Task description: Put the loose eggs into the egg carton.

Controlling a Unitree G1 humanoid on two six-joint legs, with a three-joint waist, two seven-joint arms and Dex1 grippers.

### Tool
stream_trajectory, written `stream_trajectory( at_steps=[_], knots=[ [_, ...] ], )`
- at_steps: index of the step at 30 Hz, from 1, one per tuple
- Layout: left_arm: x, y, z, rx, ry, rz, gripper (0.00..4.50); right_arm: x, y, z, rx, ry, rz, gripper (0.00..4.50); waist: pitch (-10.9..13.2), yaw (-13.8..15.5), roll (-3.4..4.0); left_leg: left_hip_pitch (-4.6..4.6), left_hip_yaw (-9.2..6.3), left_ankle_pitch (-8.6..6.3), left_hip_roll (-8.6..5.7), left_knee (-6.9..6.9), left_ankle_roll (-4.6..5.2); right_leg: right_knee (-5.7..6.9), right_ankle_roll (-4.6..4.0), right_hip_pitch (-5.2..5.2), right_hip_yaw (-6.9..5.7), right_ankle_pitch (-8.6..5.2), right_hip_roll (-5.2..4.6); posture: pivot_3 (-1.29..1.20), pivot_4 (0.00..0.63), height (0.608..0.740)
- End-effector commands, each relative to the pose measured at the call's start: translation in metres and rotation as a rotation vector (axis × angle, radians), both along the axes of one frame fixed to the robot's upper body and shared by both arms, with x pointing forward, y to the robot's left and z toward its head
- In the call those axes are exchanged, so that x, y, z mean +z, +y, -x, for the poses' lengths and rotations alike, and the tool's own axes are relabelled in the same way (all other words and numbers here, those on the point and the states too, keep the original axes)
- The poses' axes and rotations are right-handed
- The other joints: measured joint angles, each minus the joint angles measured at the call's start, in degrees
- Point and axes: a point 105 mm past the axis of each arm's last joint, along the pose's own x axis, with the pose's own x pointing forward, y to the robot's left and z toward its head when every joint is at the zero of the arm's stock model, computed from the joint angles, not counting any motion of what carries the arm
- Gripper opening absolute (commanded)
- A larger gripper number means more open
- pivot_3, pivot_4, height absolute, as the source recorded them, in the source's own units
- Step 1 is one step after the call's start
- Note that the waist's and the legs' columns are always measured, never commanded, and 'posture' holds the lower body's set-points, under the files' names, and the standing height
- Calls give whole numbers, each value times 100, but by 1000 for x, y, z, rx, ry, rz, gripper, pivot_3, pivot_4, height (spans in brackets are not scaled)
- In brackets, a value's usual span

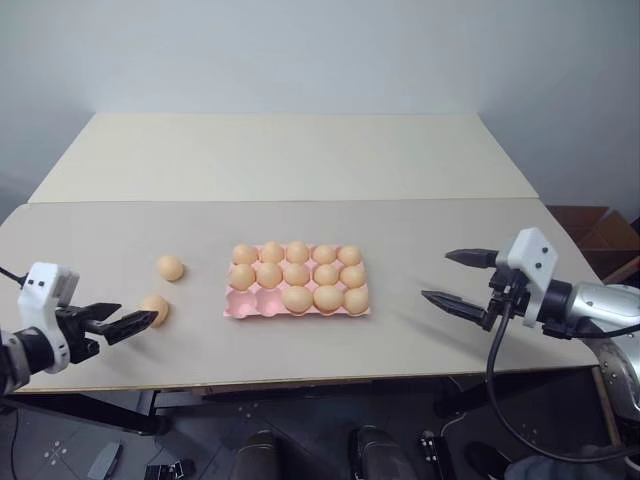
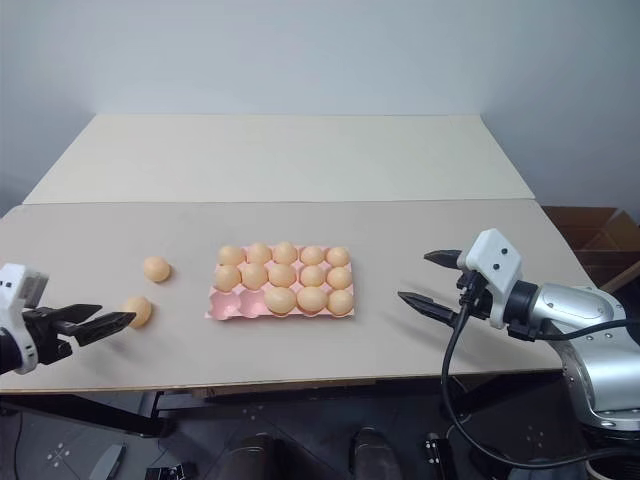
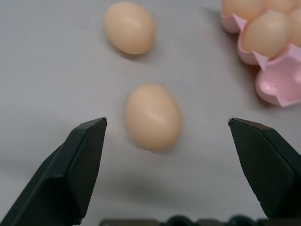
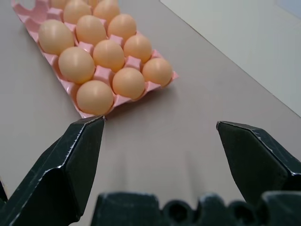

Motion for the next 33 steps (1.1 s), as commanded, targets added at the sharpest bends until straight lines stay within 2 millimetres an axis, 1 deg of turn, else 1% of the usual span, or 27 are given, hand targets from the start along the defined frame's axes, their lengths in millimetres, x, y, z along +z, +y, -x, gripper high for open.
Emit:
stream_trajectory(
  at_steps=[1,5,7,12,16,19,21,22,25,26,28,29,32,33],
  knots=[
    [0,-8,-6,-8,12,-65,4500,17,8,4,41,-71,1,4450,0,0,0,1,1,0,-1,0,0,0,0,0,1,0,-1,0,150,740],
    [-5,-10,-10,10,40,-95,4500,19,8,4,40,-79,-2,4450,0,-1,0,2,0,0,-1,0,0,2,-3,0,1,0,-1,0,150,740],
    [-8,-16,-11,-4,58,-98,4500,20,9,5,45,-74,-7,4450,0,3,0,2,0,1,-1,0,-1,2,-3,0,1,0,-1,0,150,740],
    [-19,-24,-14,2,88,-97,4500,23,6,4,36,-74,-8,4450,0,8,0,1,0,1,-2,0,-1,1,-3,0,2,0,-2,0,150,740],
    [-28,-20,-25,73,105,-133,4500,23,7,3,35,-71,-9,4450,-1,37,-1,5,-1,2,-4,0,-1,3,-4,5,1,1,-2,0,150,740],
    [-25,-23,-37,75,80,-125,3916,22,9,3,39,-69,-15,4500,-2,70,1,8,-2,3,-5,0,-2,5,-4,7,1,1,-1,0,150,740],
    [-24,-26,-41,58,84,-135,3317,21,10,4,40,-68,-16,4500,-2,87,1,7,-2,4,-6,0,-3,6,-4,7,0,1,-1,0,150,740],
    [-25,-26,-43,58,93,-137,2923,22,11,4,39,-69,-21,4500,-2,87,1,6,-3,4,-7,1,-4,5,-4,7,0,2,-1,0,150,740],
    [-25,-28,-45,41,93,-148,1932,22,11,4,33,-70,-27,4500,-2,86,1,2,-2,4,-10,1,-4,1,-2,6,1,3,-3,0,150,740],
    [-23,-29,-45,31,88,-146,1815,22,11,5,28,-72,-30,4500,-2,85,1,2,-2,4,-10,1,-4,0,-1,7,2,3,-4,0,150,740],
    [-19,-32,-44,6,82,-141,1776,23,11,5,23,-73,-34,4500,-2,84,0,1,-1,4,-10,1,-4,-1,-1,5,3,3,-5,0,150,740],
    [-13,-36,-42,-46,55,-168,1776,22,11,6,20,-73,-34,4500,-1,82,-1,1,-1,4,-10,1,-4,-1,-1,6,2,3,-5,0,150,740],
    [8,-51,-36,-245,-94,-247,1776,21,11,8,10,-74,-37,4500,-1,75,-1,-5,-1,4,-6,1,-4,-2,-4,-1,2,2,-4,0,150,740],
    [16,-59,-34,-327,-142,-236,1776,21,12,8,7,-76,-40,4500,-1,74,-1,-5,1,3,-5,1,-5,-3,-8,-2,3,0,-5,0,150,740]
  ],
)
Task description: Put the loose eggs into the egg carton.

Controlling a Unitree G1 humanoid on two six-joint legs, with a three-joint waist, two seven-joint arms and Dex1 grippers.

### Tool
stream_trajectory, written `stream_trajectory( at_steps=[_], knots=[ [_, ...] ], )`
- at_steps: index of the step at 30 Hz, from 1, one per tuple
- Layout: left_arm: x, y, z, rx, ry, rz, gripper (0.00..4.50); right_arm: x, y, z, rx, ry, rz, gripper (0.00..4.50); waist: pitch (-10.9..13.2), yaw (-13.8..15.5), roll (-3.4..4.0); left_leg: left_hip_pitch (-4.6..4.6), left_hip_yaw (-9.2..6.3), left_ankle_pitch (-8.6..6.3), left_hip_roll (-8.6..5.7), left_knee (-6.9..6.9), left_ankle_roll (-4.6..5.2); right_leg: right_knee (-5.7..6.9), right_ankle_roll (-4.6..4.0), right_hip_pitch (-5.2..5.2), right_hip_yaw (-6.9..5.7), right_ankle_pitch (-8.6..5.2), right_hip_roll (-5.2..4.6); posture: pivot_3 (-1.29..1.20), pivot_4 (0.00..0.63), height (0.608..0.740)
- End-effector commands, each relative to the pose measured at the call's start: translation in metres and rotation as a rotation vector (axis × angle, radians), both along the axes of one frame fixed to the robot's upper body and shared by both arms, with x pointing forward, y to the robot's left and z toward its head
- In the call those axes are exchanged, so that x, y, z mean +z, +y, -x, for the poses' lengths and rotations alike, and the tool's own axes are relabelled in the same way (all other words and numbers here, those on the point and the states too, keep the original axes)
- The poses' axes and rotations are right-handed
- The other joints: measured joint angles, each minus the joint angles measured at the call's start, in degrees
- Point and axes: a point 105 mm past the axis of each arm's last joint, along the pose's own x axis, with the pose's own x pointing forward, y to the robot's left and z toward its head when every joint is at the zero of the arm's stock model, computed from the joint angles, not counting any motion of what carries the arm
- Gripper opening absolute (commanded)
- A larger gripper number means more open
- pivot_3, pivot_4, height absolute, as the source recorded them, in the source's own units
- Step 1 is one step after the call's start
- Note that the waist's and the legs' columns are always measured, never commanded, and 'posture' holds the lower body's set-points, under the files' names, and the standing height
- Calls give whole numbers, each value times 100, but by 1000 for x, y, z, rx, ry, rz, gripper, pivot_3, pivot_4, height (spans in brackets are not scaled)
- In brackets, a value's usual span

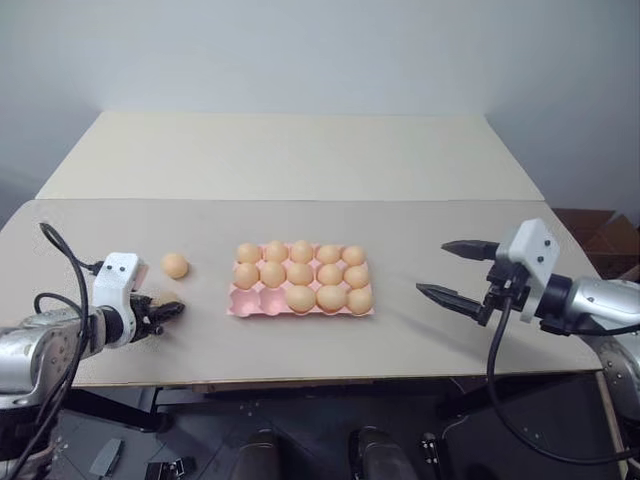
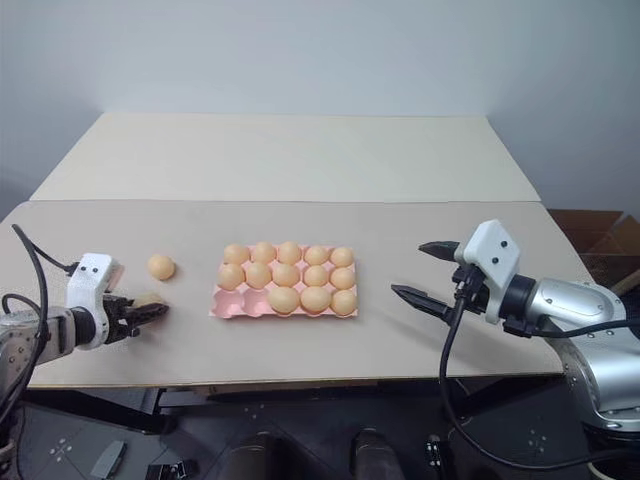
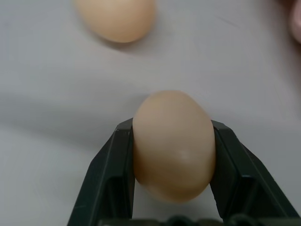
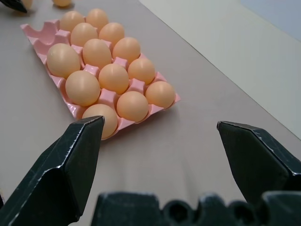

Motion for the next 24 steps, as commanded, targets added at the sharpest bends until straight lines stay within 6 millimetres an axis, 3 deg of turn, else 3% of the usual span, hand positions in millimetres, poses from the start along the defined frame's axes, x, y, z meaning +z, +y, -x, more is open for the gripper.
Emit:
stream_trajectory(
  at_steps=[1,7,16,20,24],
  knots=[
    [42,-31,2,-311,-198,-5,1776,11,4,3,3,-51,-21,4500,0,2,0,-1,1,0,0,0,0,1,-8,-3,1,-4,-1,0,150,740],
    [55,-77,4,-666,-239,115,1776,8,10,4,-10,-61,-34,4500,0,38,1,0,1,2,-2,1,-1,0,-35,3,-3,-18,0,0,150,740],
    [33,-122,-28,-826,-210,99,1776,11,11,6,-24,-77,-41,4500,0,-12,-1,-11,-3,2,-9,10,1,-8,16,5,0,11,7,0,150,740],
    [29,-129,-29,-864,-177,95,3079,9,11,7,-29,-72,-39,4500,0,-28,-1,-11,-7,2,-7,10,2,-5,18,4,-1,10,9,0,150,740],
    [39,-126,-27,-873,-206,103,4403,11,11,8,-35,-78,-40,4500,0,-34,-1,-11,-7,2,-7,10,2,-5,21,4,0,9,8,0,150,740]
  ],
)
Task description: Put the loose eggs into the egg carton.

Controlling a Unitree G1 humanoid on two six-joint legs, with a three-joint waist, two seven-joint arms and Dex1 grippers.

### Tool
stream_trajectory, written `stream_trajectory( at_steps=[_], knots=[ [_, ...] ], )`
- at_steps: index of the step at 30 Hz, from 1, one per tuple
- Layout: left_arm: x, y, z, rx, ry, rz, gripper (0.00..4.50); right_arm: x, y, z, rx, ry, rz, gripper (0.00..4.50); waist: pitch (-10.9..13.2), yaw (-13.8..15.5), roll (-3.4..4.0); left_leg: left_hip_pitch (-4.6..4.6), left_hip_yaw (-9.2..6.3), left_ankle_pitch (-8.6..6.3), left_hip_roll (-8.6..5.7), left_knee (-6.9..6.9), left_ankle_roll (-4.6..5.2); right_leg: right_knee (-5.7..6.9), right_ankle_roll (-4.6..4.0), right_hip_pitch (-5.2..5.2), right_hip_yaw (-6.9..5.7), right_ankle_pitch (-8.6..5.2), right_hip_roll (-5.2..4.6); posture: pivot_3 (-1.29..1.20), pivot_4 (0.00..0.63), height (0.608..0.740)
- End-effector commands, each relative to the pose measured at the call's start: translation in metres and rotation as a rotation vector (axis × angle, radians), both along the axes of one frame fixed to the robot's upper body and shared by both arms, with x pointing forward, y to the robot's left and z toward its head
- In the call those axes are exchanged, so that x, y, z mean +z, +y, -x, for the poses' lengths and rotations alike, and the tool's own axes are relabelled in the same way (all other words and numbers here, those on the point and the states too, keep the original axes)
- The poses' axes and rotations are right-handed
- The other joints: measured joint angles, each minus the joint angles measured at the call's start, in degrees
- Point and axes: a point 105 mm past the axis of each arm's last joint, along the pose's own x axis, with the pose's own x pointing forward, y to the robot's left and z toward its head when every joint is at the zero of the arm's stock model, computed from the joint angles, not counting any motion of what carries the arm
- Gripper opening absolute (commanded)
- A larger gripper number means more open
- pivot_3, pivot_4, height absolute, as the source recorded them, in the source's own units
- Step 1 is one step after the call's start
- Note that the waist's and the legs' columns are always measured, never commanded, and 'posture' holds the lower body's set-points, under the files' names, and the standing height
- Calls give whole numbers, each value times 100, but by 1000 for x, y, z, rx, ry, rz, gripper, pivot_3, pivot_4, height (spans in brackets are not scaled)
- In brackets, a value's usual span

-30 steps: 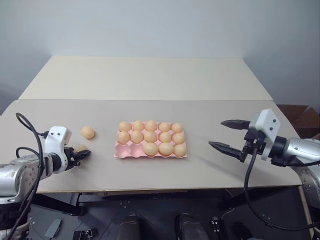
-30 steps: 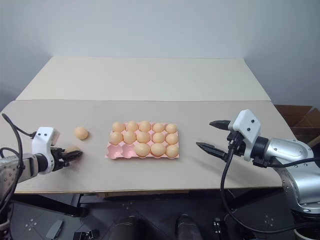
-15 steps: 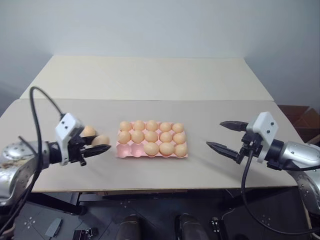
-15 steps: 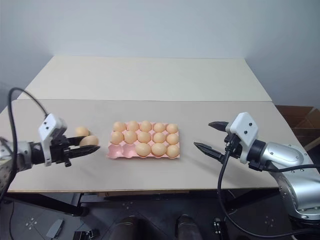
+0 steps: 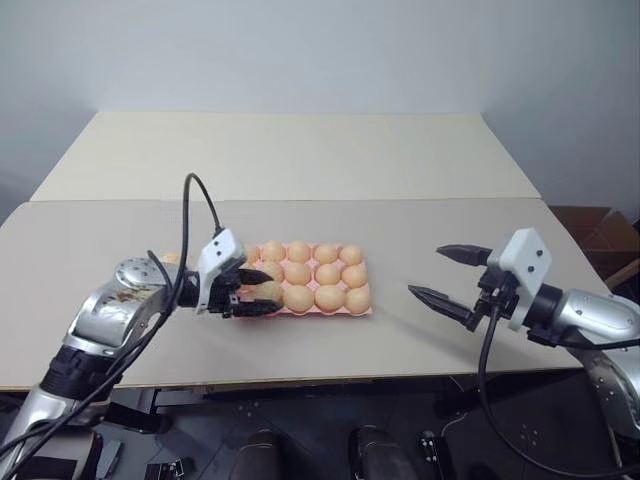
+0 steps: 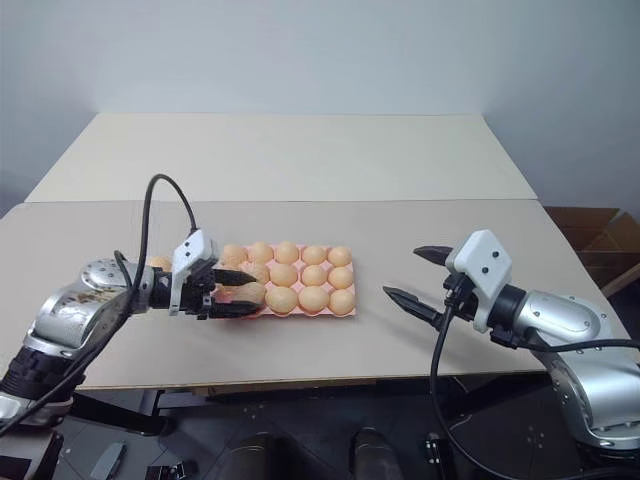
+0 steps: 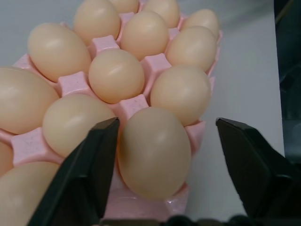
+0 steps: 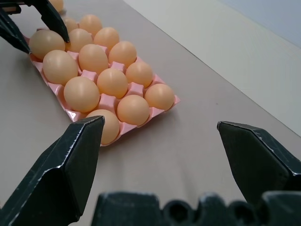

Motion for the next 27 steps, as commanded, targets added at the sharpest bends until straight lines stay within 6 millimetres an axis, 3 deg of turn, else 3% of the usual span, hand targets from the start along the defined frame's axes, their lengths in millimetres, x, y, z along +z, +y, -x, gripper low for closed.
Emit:
stream_trajectory(
  at_steps=[1,9,13,15,19,22,27],
  knots=[
    [25,5,-1,-12,-77,21,4459,13,2,4,8,-50,3,4500,0,1,0,0,0,0,0,0,0,0,2,0,0,-1,0,0,150,740],
    [54,51,6,137,-169,38,4459,13,4,2,32,-54,4,4500,0,-43,0,2,-1,0,5,0,0,1,4,-1,-1,-3,1,0,150,740],
    [66,94,23,250,-279,45,4459,15,6,1,66,-53,4,4500,0,-89,0,5,3,0,8,0,0,2,6,-1,0,-5,-1,0,150,740],
    [67,119,40,316,-286,38,4459,16,7,1,98,-49,7,4500,1,-102,1,5,2,0,11,0,0,2,2,-2,-2,-4,0,0,150,740],
    [59,151,60,454,-274,0,4459,15,7,2,146,-36,13,4500,1,-78,2,8,6,-1,14,-1,0,2,-13,-4,-4,-16,-3,0,150,740],
    [50,161,74,529,-256,-1,4459,14,6,5,182,-21,15,4500,1,-13,2,11,6,-1,13,-1,0,2,-26,0,-6,-28,-7,0,150,740],
    [41,159,89,596,-252,29,4459,10,3,6,194,2,30,4500,1,15,0,9,11,-1,13,-1,-1,-2,-38,1,-1,-27,-11,0,150,740]
  ],
)
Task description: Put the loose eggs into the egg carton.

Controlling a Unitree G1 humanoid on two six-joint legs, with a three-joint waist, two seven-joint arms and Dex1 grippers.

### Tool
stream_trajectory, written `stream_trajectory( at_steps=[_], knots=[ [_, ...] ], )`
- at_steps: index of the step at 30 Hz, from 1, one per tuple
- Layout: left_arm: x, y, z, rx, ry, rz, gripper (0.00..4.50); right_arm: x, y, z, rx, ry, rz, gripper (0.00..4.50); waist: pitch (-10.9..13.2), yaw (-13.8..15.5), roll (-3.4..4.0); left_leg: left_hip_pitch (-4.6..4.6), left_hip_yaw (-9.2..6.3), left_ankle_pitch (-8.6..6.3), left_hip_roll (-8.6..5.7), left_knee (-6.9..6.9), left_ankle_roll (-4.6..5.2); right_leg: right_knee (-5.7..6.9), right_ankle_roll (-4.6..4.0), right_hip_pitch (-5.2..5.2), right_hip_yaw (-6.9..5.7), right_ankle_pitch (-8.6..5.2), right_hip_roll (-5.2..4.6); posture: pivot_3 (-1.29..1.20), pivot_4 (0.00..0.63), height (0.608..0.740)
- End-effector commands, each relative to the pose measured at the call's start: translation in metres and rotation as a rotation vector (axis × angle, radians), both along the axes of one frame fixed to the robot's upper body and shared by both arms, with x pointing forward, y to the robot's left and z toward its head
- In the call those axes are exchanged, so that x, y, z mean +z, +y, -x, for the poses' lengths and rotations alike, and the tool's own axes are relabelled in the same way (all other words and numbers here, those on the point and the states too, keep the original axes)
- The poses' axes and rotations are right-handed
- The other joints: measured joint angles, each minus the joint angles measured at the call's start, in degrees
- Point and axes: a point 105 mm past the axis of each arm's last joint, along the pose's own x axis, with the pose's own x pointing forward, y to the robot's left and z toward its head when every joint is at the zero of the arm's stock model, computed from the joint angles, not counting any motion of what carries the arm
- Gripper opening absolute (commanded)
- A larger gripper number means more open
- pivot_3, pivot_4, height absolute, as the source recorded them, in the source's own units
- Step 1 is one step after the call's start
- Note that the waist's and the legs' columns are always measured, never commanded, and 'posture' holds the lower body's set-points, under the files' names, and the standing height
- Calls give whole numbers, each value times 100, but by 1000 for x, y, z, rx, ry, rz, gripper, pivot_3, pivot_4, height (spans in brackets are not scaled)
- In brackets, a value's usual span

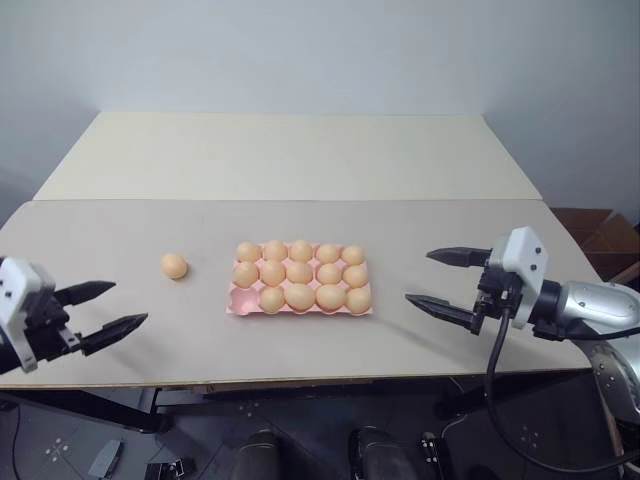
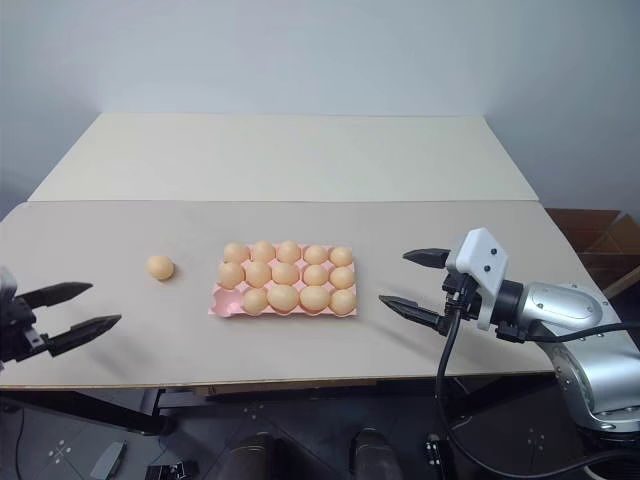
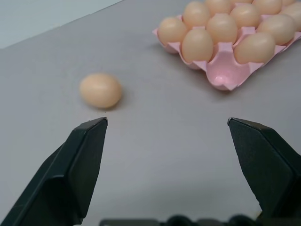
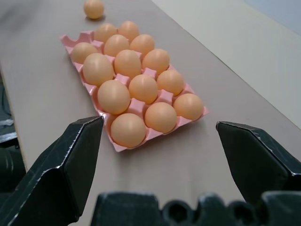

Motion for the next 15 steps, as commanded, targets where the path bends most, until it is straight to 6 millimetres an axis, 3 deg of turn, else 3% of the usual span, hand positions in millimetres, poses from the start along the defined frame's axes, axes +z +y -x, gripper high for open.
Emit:
stream_trajectory(
  at_steps=[1,6,9,15],
  knots=[
    [14,-7,1,13,-74,-10,4459,10,-1,1,17,-46,3,4500,0,29,-1,0,-1,0,0,0,0,1,0,0,-1,0,1,0,150,740],
    [12,-13,-6,19,-67,8,4459,14,-3,0,9,-50,2,4500,-1,38,0,6,0,0,1,0,0,6,-1,0,0,-3,4,0,150,740],
    [9,-14,-21,92,-20,33,4459,16,-4,-2,1,-55,6,4500,-1,45,-1,4,-1,0,-1,0,0,7,3,1,-1,-2,5,0,150,740],
    [-6,-17,-89,431,140,103,4459,22,-1,-4,-3,-83,0,4500,-5,82,-9,5,-14,3,-7,7,2,4,48,15,-7,29,9,0,150,740]
  ],
)
